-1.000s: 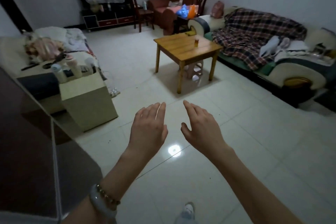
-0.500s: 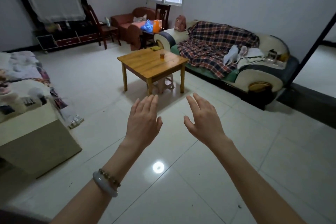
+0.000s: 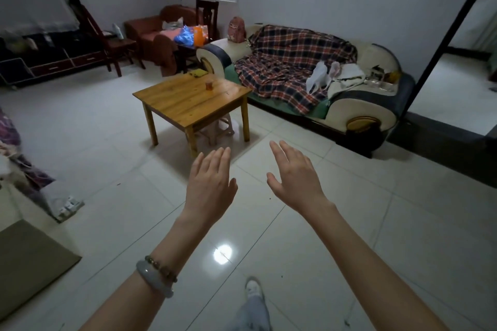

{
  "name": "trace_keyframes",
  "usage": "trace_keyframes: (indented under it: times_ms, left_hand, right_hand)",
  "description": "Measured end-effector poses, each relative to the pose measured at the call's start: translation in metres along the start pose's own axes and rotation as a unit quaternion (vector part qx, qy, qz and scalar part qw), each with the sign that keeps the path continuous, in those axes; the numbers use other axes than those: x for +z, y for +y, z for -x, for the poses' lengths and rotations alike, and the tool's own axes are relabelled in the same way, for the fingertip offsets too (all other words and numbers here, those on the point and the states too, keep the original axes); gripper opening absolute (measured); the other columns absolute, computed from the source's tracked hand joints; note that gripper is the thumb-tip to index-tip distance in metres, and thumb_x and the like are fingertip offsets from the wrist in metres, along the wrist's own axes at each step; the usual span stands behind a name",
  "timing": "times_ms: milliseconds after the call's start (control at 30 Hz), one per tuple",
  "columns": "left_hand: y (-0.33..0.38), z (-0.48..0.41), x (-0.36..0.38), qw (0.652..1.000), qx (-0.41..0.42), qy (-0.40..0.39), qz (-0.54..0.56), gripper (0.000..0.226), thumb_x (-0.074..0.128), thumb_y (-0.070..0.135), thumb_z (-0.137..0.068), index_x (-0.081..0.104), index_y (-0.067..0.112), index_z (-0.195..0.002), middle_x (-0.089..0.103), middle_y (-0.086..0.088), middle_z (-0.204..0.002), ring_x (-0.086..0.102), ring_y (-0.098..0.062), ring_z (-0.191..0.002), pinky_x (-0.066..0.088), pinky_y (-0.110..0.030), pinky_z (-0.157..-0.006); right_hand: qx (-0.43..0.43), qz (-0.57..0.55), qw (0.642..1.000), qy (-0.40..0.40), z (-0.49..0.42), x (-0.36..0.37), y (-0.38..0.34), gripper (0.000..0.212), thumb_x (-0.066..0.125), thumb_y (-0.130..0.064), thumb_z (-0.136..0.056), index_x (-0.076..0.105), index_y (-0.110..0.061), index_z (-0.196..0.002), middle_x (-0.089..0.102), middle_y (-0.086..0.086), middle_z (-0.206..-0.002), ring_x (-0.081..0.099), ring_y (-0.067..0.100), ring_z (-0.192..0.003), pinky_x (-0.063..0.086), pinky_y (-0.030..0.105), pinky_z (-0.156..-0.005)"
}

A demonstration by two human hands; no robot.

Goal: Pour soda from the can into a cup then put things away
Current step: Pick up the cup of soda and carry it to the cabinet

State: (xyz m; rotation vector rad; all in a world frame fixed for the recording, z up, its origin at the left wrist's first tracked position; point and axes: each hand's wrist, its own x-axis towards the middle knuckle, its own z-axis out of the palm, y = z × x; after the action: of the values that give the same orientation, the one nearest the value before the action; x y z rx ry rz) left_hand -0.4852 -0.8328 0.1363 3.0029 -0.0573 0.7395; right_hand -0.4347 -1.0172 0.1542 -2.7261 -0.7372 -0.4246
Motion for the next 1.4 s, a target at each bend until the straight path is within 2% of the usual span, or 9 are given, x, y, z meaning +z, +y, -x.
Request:
trace_keyframes:
  times_ms: [500,733,967,1167,1400]
  left_hand:
    - [-0.03,-0.243,0.122,1.0,-0.017,0.003,-0.024,0.065,0.07,0.026,-0.077,0.047,0.003,-0.133,0.056,-0.015,-0.13,0.052,-0.03,-0.123,0.029,-0.049,-0.109]
    - [-0.055,-0.321,0.169,0.999,-0.027,-0.004,-0.027,0.064,0.069,0.026,-0.078,0.047,0.003,-0.133,0.056,-0.014,-0.13,0.052,-0.028,-0.123,0.028,-0.049,-0.11]
    - [-0.083,-0.417,0.23,0.998,-0.044,0.013,-0.038,0.068,0.077,0.023,-0.07,0.051,0.001,-0.128,0.059,-0.018,-0.125,0.056,-0.031,-0.118,0.031,-0.051,-0.107]
    - [-0.112,-0.523,0.287,0.996,-0.071,0.015,-0.048,0.064,0.075,0.023,-0.072,0.052,0.001,-0.127,0.06,-0.017,-0.123,0.057,-0.03,-0.116,0.039,-0.051,-0.104]
    - [-0.142,-0.631,0.344,0.992,-0.101,0.002,-0.073,0.064,0.074,0.027,-0.072,0.053,0.001,-0.127,0.06,-0.017,-0.125,0.058,-0.028,-0.116,0.037,-0.048,-0.105]
  right_hand:
    - [-0.016,0.023,1.0,0.0,-0.236,0.061,0.123,0.064,0.06,-0.027,-0.086,0.036,-0.008,-0.142,0.045,0.018,-0.14,0.041,0.03,-0.131,0.032,0.042,-0.108]
    - [-0.024,0.01,1.0,-0.009,-0.323,0.096,0.162,0.064,0.057,-0.029,-0.087,0.032,-0.01,-0.143,0.043,0.015,-0.142,0.038,0.028,-0.133,0.03,0.04,-0.109]
    - [-0.058,-0.007,0.998,-0.005,-0.436,0.142,0.207,0.063,0.059,-0.029,-0.086,0.035,-0.009,-0.142,0.045,0.015,-0.141,0.04,0.028,-0.132,0.033,0.042,-0.108]
    - [-0.095,-0.016,0.995,-0.016,-0.555,0.181,0.251,0.063,0.058,-0.029,-0.086,0.035,-0.009,-0.142,0.044,0.016,-0.141,0.041,0.028,-0.131,0.033,0.041,-0.107]
    - [-0.139,-0.02,0.99,-0.024,-0.681,0.224,0.298,0.063,0.059,-0.024,-0.085,0.036,-0.007,-0.141,0.048,0.016,-0.137,0.046,0.029,-0.126,0.043,0.041,-0.101]
